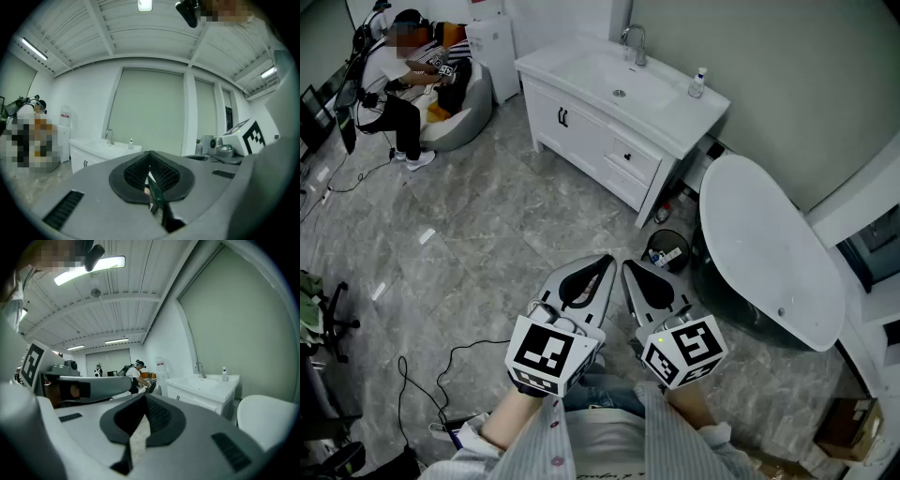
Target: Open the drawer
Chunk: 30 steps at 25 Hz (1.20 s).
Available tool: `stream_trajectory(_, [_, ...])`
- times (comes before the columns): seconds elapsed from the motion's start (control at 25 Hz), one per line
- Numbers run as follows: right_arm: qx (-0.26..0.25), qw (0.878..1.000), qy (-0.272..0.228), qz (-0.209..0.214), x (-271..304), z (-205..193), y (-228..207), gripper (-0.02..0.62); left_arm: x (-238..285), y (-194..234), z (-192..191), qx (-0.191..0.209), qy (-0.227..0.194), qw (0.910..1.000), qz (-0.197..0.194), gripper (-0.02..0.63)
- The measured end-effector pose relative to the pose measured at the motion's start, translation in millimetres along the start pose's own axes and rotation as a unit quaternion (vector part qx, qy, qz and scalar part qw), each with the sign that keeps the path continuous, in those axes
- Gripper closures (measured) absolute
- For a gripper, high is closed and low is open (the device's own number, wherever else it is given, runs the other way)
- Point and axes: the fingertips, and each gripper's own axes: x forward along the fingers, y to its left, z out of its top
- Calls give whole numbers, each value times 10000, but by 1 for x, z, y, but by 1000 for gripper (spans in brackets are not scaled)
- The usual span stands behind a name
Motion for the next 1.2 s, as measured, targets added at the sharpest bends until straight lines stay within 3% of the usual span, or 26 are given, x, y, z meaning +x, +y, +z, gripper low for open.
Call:
stream_trajectory(0.72, [122,9999,50,106,-13,-12,-15,586,1,-3,-9,-47,-8,9994,355,589])
stream_trajectory(1.2, [121,9997,187,119,71,-6,-34,586,43,73,1,-98,-100,9995,298,589])
